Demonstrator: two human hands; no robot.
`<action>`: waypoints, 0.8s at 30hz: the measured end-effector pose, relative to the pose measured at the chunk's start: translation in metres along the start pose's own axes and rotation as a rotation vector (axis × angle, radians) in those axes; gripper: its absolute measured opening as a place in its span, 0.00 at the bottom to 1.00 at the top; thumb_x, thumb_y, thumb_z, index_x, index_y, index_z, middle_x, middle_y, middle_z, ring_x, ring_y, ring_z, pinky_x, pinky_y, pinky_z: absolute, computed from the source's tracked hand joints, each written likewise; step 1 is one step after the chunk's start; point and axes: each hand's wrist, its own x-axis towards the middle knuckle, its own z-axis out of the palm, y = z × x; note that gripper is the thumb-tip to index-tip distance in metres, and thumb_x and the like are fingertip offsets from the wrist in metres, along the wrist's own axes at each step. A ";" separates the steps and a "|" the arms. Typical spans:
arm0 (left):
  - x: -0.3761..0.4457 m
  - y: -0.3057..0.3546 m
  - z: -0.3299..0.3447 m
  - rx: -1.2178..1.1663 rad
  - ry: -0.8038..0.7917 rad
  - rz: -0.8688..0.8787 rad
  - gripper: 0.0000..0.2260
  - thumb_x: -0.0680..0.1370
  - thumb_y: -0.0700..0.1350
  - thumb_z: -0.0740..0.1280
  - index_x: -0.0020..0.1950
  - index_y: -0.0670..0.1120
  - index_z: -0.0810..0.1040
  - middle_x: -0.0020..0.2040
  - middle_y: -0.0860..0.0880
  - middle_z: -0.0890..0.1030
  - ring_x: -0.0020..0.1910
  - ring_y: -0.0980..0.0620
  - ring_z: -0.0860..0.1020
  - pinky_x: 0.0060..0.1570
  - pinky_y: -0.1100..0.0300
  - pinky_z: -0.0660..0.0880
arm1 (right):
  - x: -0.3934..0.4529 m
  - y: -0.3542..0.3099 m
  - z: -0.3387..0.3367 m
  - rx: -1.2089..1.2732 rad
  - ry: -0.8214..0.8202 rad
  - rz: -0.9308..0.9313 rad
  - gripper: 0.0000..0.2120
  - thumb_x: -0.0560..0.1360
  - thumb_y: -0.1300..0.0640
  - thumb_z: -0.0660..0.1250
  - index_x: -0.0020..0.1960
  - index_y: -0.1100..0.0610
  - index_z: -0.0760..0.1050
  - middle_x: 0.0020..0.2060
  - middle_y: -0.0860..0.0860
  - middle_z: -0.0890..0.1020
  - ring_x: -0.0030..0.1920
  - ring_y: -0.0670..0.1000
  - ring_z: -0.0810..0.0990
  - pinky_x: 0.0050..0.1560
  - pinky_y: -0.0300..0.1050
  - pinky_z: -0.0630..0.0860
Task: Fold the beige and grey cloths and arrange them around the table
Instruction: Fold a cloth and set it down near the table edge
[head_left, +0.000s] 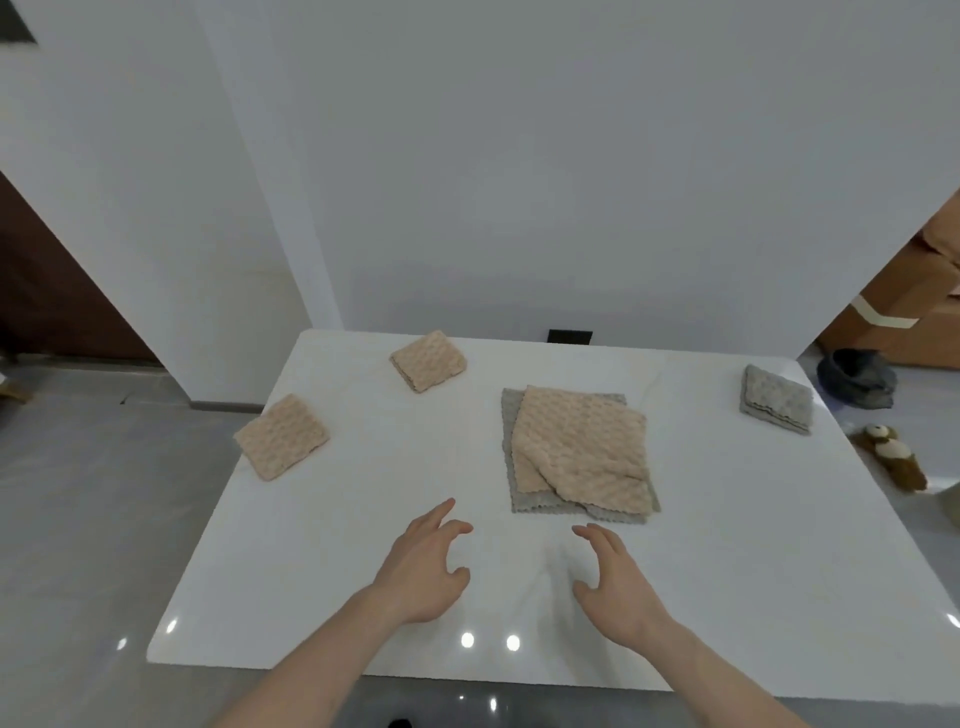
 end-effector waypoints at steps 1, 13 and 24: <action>0.006 0.011 0.008 -0.001 -0.002 -0.003 0.26 0.80 0.52 0.64 0.77 0.57 0.65 0.83 0.58 0.49 0.80 0.53 0.52 0.76 0.60 0.54 | 0.003 0.010 -0.009 -0.003 0.001 -0.005 0.33 0.75 0.59 0.65 0.78 0.49 0.59 0.77 0.45 0.59 0.76 0.48 0.62 0.74 0.41 0.61; 0.117 0.077 0.069 0.051 -0.086 -0.018 0.27 0.78 0.49 0.63 0.78 0.53 0.65 0.83 0.51 0.50 0.80 0.49 0.54 0.77 0.55 0.55 | 0.097 0.101 -0.051 -0.076 0.040 -0.028 0.29 0.73 0.58 0.67 0.73 0.49 0.68 0.71 0.44 0.67 0.69 0.50 0.70 0.67 0.41 0.68; 0.216 0.005 0.182 0.147 0.467 0.246 0.17 0.78 0.56 0.55 0.66 0.57 0.69 0.80 0.63 0.52 0.80 0.60 0.46 0.79 0.57 0.46 | 0.198 0.177 0.039 -0.213 0.666 -0.271 0.20 0.67 0.44 0.60 0.57 0.44 0.78 0.55 0.42 0.75 0.60 0.54 0.73 0.62 0.47 0.62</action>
